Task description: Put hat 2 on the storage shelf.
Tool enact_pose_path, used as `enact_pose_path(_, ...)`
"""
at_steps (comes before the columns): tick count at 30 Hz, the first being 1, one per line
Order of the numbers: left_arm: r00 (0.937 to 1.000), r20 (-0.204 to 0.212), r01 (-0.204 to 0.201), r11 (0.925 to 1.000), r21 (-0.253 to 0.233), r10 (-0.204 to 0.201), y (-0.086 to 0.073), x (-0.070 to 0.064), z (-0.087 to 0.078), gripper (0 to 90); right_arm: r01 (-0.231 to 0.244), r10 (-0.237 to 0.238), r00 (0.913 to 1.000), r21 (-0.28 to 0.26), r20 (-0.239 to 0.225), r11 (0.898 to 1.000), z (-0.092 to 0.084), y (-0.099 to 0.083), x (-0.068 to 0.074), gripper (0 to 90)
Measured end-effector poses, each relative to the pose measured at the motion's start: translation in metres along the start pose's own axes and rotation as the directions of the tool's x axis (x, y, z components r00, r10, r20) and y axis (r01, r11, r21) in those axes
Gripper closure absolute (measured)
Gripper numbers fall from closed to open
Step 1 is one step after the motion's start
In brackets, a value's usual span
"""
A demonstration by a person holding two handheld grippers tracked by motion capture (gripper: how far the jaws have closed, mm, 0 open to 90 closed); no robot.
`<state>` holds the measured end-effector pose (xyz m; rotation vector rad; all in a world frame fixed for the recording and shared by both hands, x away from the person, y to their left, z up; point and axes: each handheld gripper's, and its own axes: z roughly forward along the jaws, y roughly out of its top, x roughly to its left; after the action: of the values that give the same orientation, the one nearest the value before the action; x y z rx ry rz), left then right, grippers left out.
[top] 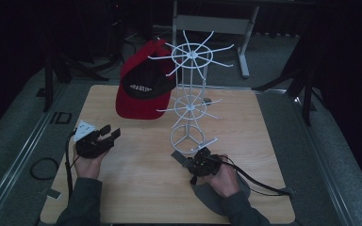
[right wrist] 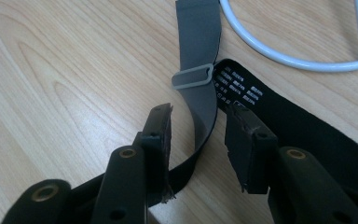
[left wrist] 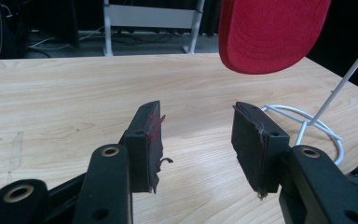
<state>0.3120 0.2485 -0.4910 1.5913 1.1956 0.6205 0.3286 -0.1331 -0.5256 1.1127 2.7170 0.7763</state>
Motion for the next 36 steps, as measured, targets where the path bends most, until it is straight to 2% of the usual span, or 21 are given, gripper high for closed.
enact_pose_path(4, 1.0000, 0.002, 0.001, 1.0000, 0.004, -0.001, 0.000, -0.001, 0.001, 53.2, -0.023, 0.023, 0.9997, 0.026, -0.002, 0.999, 0.005, 0.002, -0.002, 61.1)
enact_pose_path(7, 1.0000, 0.002, 0.001, 1.0000, 0.003, -0.001, 0.000, -0.001, 0.001, 53.2, -0.003, 0.002, 0.9999, 0.059, 0.014, 0.998, 0.011, 0.006, 0.001, 65.3)
enact_pose_path(10, 1.0000, 0.003, 0.002, 1.0000, -0.001, -0.002, 0.000, -0.001, 0.001, 53.2, 0.005, -0.006, 0.9998, 0.087, 0.018, 0.996, 0.016, 0.010, 0.004, 74.0)
enact_pose_path(11, 1.0000, 0.003, 0.002, 1.0000, -0.001, -0.002, 0.000, -0.001, 0.001, 53.2, 0.005, -0.006, 0.9998, 0.087, 0.018, 0.996, 0.016, 0.010, 0.004, 74.0)
enact_pose_path(12, 1.0000, 0.001, 0.002, 1.0000, -0.001, -0.002, 0.000, 0.000, 0.000, 53.2, 0.008, -0.010, 0.9997, 0.093, 0.021, 0.996, 0.017, 0.011, 0.004, 79.4)
enact_pose_path(13, 1.0000, 0.000, 0.003, 1.0000, -0.002, -0.003, 0.000, 0.000, 0.000, 53.2, 0.015, -0.017, 0.9997, 0.101, 0.019, 0.995, 0.017, 0.012, 0.004, 89.0)
enact_pose_path(19, 1.0000, -0.003, 0.002, 1.0000, 0.000, -0.002, 0.000, 0.001, -0.001, 53.2, 0.000, 0.000, 1.0000, 0.033, 0.005, 0.999, 0.002, 0.009, 0.000, 89.7)
enact_pose_path(25, 1.0000, -0.005, -0.002, 1.0000, 0.004, 0.002, -0.001, 0.000, 0.000, 53.2, -0.002, 0.002, 1.0000, -0.046, 0.001, 0.999, -0.020, 0.010, -0.001, 89.7)
enact_pose_path(31, 1.0000, -0.005, -0.004, 1.0000, 0.008, 0.004, -0.003, -0.001, 0.002, 53.2, -0.018, 0.017, 0.9998, -0.138, -0.008, 0.990, -0.048, 0.011, -0.010, 89.6)
enact_pose_path(36, 0.9998, -0.012, -0.013, 0.9997, 0.020, 0.013, -0.005, -0.002, 0.003, 53.2, -0.047, 0.047, 0.9989, -0.185, -0.005, 0.982, -0.064, 0.010, -0.022, 89.6)
